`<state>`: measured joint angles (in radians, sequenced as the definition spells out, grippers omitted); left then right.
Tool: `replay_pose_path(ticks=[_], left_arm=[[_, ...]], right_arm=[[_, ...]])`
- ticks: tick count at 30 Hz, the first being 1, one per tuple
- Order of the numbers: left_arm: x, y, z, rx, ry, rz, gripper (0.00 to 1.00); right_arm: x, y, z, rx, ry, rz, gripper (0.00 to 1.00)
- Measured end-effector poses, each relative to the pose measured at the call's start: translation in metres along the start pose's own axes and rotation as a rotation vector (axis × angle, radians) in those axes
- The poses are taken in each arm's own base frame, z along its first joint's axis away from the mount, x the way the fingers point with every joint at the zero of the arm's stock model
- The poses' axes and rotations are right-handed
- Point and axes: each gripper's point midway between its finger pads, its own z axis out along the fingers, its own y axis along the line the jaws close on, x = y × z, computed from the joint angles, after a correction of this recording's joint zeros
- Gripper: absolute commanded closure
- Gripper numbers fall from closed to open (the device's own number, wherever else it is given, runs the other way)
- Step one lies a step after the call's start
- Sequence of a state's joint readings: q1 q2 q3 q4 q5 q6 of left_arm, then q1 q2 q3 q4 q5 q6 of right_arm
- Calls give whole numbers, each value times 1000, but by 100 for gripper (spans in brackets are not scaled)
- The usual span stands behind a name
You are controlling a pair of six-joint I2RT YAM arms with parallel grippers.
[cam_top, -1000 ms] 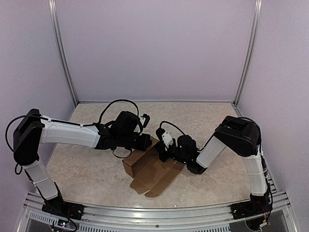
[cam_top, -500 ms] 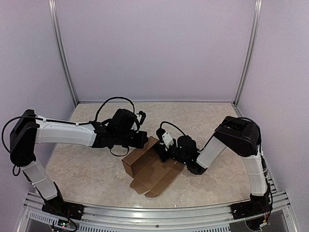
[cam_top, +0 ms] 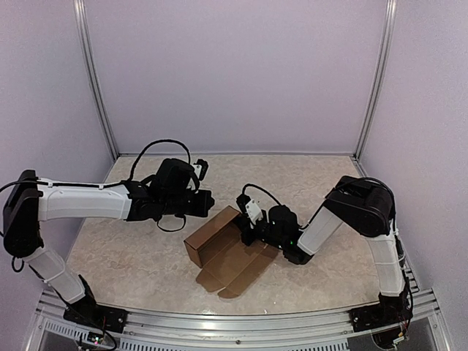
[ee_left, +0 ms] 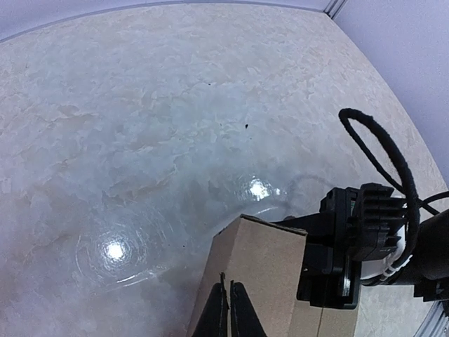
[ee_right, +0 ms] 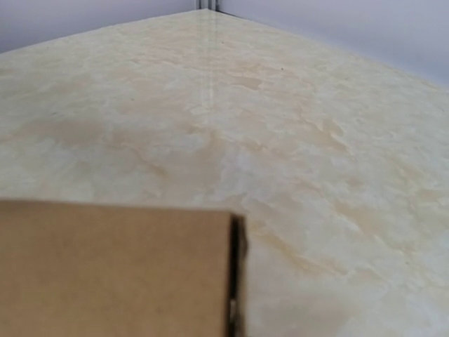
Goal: Fold the paper box
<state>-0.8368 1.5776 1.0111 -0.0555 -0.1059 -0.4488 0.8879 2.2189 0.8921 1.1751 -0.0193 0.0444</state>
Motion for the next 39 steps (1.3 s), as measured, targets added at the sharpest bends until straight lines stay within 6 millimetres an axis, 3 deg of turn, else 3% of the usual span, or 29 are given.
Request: replay_pose_path(ticks=[2, 6, 11, 16, 29, 33, 39], left_arm=[[4, 3, 1, -10, 7, 0, 96], [9, 8, 1, -23, 18, -1, 96], [13, 14, 1, -40, 23, -12, 92], [7, 22, -6, -58, 6, -26, 85], [-5, 26, -17, -63, -29, -27, 49], [-5, 29, -20, -67, -33, -19, 37], [-5, 34, -24, -67, -38, -21, 34]], right_arm=[[0, 0, 0, 0, 0, 0, 100], [0, 0, 0, -1, 0, 2, 72], [4, 0, -5, -1, 12, -3, 53], [3, 1, -16, -4, 29, -8, 45], [-49, -2, -71, 11, 54, -20, 36], [-58, -7, -95, 27, 89, 16, 22], [-72, -12, -121, 42, 154, 75, 8]])
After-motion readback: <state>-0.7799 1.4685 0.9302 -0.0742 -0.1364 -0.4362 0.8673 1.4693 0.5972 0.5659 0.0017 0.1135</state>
